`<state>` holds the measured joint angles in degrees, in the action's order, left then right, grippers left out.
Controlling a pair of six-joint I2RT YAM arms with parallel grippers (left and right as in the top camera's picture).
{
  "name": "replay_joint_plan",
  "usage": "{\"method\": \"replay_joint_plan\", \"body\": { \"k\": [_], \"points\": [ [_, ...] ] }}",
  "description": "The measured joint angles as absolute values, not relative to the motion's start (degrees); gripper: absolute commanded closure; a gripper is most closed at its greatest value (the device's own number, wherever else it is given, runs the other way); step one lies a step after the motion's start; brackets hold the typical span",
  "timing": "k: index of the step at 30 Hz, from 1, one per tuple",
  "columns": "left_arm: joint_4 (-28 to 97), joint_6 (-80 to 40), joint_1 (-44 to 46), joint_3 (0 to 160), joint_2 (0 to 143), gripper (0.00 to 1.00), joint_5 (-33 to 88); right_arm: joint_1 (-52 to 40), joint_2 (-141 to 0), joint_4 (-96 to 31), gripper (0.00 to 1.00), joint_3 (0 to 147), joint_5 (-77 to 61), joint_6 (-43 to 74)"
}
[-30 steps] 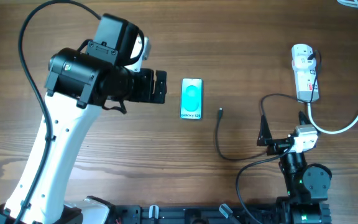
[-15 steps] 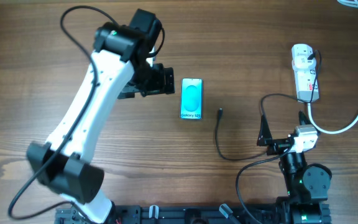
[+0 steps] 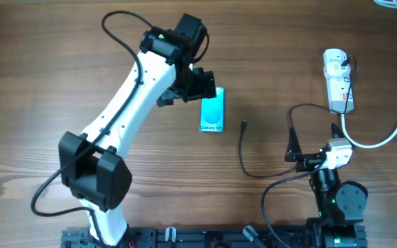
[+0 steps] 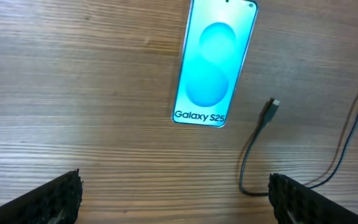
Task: Plug charger to phone and switch on socket
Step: 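Move the left gripper over the Galaxy S25 phone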
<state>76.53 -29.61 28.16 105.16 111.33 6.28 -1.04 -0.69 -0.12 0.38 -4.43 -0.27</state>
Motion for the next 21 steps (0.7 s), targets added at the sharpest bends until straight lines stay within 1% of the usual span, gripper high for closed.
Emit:
{"method": "replay_joint_plan", "body": {
  "k": [6, 21],
  "points": [
    [75.3, -30.8, 30.4, 105.2, 114.2, 0.0, 6.3, -1.0, -0.7, -0.1, 0.0, 0.4, -4.4, -0.3],
    [74.3, -31.0, 30.7, 105.1, 114.6, 0.0, 6.3, -1.0, -0.7, -0.1, 0.0, 0.4, -4.4, -0.3]
  ]
}}
